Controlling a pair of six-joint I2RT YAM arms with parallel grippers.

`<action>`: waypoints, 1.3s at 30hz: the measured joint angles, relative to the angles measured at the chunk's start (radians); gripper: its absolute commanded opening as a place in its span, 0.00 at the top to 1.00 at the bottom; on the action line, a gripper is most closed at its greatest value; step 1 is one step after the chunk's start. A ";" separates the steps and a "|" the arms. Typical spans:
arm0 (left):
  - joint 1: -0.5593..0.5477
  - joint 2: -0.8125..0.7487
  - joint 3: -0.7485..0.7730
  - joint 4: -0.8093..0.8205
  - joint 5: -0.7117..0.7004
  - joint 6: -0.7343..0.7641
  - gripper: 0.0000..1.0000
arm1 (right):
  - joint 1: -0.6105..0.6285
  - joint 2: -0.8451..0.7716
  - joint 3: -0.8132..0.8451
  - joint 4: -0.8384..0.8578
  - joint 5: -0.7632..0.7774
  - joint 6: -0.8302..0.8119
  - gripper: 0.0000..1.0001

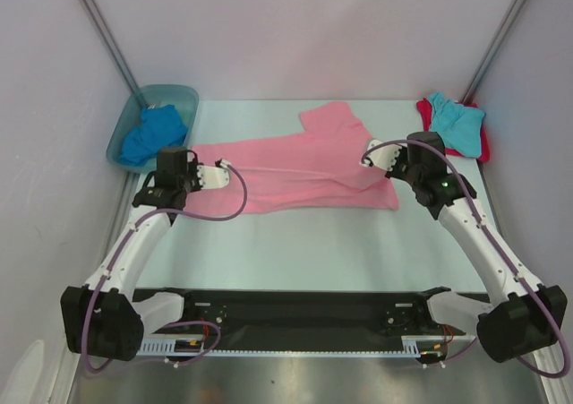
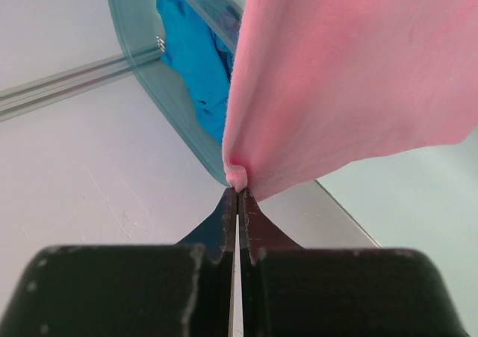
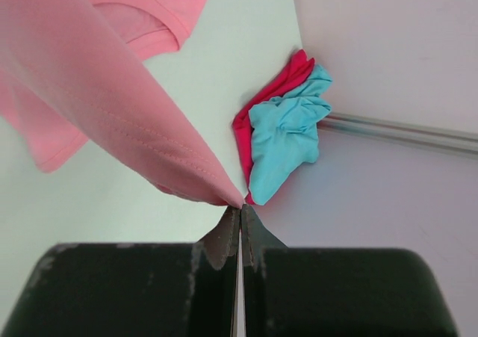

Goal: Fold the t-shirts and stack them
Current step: Fold the tshirt

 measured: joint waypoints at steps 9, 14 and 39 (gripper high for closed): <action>0.023 -0.108 -0.054 -0.003 0.027 0.064 1.00 | -0.002 -0.099 0.024 -0.212 -0.069 -0.005 1.00; 0.026 -0.160 -0.098 -0.017 0.049 0.119 1.00 | -0.027 -0.115 0.024 -0.262 -0.086 -0.025 1.00; 0.039 -0.233 -0.140 0.045 0.109 0.216 1.00 | -0.151 -0.149 -0.002 -0.073 -0.130 -0.106 1.00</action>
